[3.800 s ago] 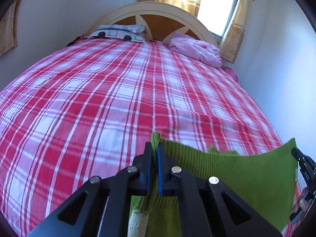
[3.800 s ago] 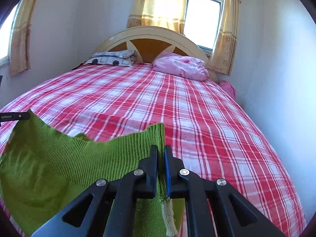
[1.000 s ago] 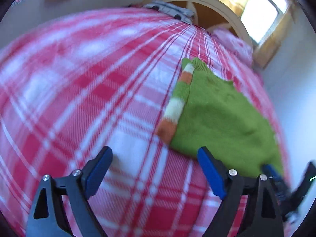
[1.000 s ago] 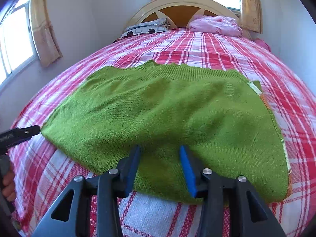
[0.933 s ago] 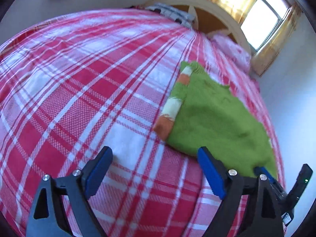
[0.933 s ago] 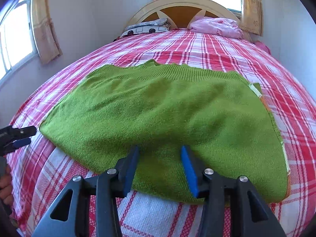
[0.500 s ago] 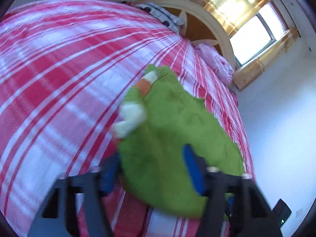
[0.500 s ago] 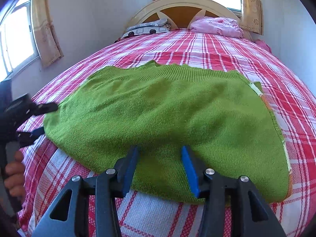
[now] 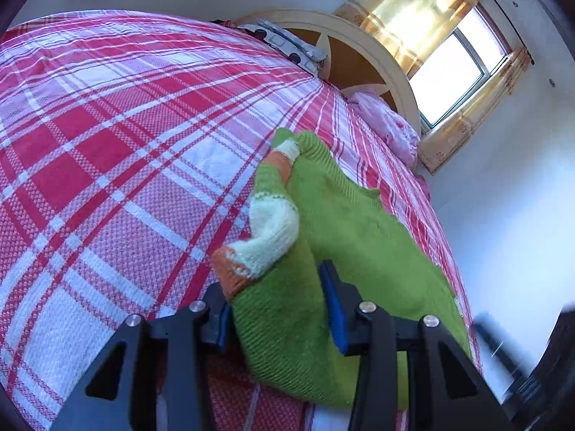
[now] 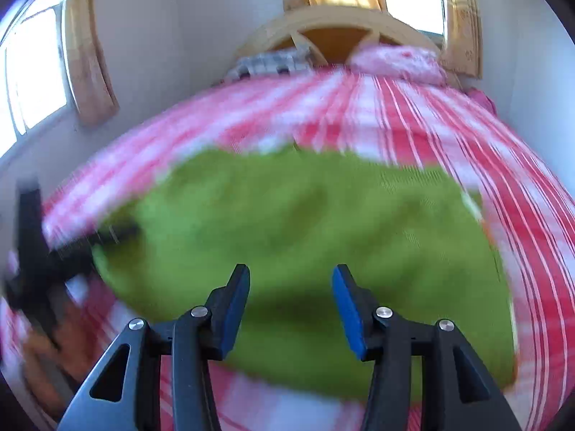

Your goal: Fold small clothes

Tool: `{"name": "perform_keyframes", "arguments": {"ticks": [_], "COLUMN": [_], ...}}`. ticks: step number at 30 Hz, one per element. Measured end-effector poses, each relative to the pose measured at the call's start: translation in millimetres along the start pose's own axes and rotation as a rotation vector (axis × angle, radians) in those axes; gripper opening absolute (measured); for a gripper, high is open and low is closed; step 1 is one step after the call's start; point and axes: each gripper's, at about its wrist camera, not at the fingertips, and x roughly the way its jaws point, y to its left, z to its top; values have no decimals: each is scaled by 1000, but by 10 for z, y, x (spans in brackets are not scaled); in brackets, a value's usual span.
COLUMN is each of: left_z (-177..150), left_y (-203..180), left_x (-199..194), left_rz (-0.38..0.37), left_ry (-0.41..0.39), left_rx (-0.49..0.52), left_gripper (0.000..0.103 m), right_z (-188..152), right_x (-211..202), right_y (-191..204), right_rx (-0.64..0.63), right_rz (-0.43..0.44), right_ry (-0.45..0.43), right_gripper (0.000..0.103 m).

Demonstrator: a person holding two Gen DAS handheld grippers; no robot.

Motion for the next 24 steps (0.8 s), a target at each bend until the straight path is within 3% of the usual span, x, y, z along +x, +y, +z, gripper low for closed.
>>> {"name": "perform_keyframes", "arguments": {"ticks": [3,5,11,19,20,22,24], "left_z": [-5,2,12,4,5,10,10], "left_y": [12,31,73,101,112,130,134], "left_x": [-5,1,1,-36,-46,-50,-52], "left_rz": [-8,-17,-33,-54,-57,-61,-64], "left_ry": [-6,-10,-18,-25,-25,-25,-26], "left_rx": [-2,-14,-32,-44,-45,-49,-51], "left_gripper": [45,44,41,40,39,39,39], "right_z": [453,699,1084,1068,1022,956,909], "right_x": [166,463,1390,2139,2244,2315,2341], "right_y": [243,458,1144,1701,1750,1881,1971], "right_rx": [23,17,-122,-258,-288,-382,-446], "right_rz": [92,153,170,130,102,2,-34], "right_ry": [-28,5,144,282,319,312,309], "right_gripper": [79,79,79,79,79,81,82]}}
